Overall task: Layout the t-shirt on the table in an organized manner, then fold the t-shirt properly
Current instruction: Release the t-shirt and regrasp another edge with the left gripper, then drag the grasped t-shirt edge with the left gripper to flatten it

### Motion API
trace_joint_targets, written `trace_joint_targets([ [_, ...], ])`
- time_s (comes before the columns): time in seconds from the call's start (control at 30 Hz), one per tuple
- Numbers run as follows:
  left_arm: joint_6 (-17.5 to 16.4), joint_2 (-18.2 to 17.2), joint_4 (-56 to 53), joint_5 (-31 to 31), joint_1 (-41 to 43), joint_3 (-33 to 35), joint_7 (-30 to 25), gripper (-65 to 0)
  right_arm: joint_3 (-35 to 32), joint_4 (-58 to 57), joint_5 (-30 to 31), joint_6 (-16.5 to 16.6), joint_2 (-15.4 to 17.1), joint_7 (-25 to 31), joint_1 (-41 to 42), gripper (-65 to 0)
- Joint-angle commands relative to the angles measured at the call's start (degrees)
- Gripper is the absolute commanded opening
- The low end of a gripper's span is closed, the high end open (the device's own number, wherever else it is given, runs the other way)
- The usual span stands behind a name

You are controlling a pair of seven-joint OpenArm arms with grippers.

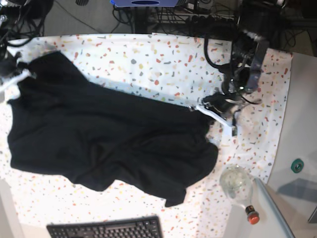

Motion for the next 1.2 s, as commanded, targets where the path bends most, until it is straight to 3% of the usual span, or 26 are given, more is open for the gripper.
trace_joint_targets([
  [0.0,1.95,-0.73,6.44,2.22,-1.58,0.94,0.1,-65.0,0.78,3.45,-0.75,-0.69,2.67,-0.01,0.97,-65.0],
  [0.07,6.43,-1.26,14.97,6.61,-1.85,2.44,7.05,-65.0,0.78,6.18,-0.75,-0.69,3.9,-3.79,2.99,-65.0],
  [0.13,7.49,0.33,18.57,8.29,-4.75,4.37,14.61,-65.0,0.69,5.91,-0.93,-0.69,5.04,-6.69,6.15,-65.0],
  [0.23,7.58,4.54,15.67,8.81,-8.97,8.33,23.93,-65.0,0.69,3.19,-3.22,-0.69,5.57,-8.36,9.05,-65.0],
  [0.37,7.4,7.71,5.91,8.81,-11.61,12.02,24.19,-65.0,0.69,0.29,-6.03,-0.69,5.22,-7.84,9.85,-65.0],
  [0.53,7.31,8.06,-1.91,8.81,-12.57,14.74,22.52,-65.0,0.69,-2.35,-7.52,-0.6,4.34,-3.79,7.56,-65.0],
  [0.7,7.31,6.13,0.82,8.2,-12.13,14.74,20.5,-65.0,0.69,-4.37,-7.52,-0.6,4.34,-2.47,7.21,-65.0],
  [0.93,7.31,6.57,4.86,8.29,-16.79,14.74,20.67,-65.0,0.6,-4.02,-7.52,-0.6,4.34,-2.91,7.56,-65.0],
  [1.17,7.31,12.11,-9.65,8.29,-26.11,14.74,20.67,-65.0,-4.76,-5.43,-7.52,-0.6,4.95,-2.47,10.2,-65.0],
])
